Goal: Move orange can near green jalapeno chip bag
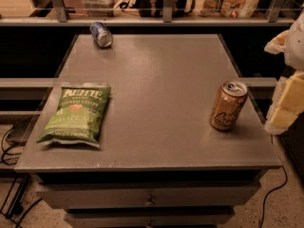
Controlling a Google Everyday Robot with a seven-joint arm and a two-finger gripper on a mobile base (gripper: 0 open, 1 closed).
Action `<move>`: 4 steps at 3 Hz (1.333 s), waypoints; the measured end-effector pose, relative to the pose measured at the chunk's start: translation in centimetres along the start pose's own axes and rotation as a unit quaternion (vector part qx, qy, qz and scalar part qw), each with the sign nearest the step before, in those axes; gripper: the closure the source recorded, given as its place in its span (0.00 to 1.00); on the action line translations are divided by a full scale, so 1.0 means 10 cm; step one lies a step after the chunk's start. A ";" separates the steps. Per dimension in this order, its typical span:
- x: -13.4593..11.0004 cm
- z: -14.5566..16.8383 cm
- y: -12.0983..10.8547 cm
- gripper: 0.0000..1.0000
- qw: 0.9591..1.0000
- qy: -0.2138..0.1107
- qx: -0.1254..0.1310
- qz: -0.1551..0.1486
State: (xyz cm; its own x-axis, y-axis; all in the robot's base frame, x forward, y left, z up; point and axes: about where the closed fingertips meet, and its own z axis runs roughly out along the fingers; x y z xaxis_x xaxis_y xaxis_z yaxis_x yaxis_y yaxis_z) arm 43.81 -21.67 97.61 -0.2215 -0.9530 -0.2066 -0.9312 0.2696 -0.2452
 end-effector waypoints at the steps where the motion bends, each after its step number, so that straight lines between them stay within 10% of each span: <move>1: 0.00 0.00 0.00 0.00 1.000 0.000 0.000 0.000; 4: -0.25 0.41 -0.02 0.00 0.997 -0.078 -0.012 -0.004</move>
Offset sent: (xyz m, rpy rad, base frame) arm 0.0020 0.0094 -0.0039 0.0392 -0.0020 0.0244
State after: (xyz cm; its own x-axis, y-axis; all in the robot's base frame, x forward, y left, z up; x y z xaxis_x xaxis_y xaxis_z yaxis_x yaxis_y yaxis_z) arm 45.72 -18.76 94.29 -0.1677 -0.9214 -0.3505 -0.9397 0.2569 -0.2257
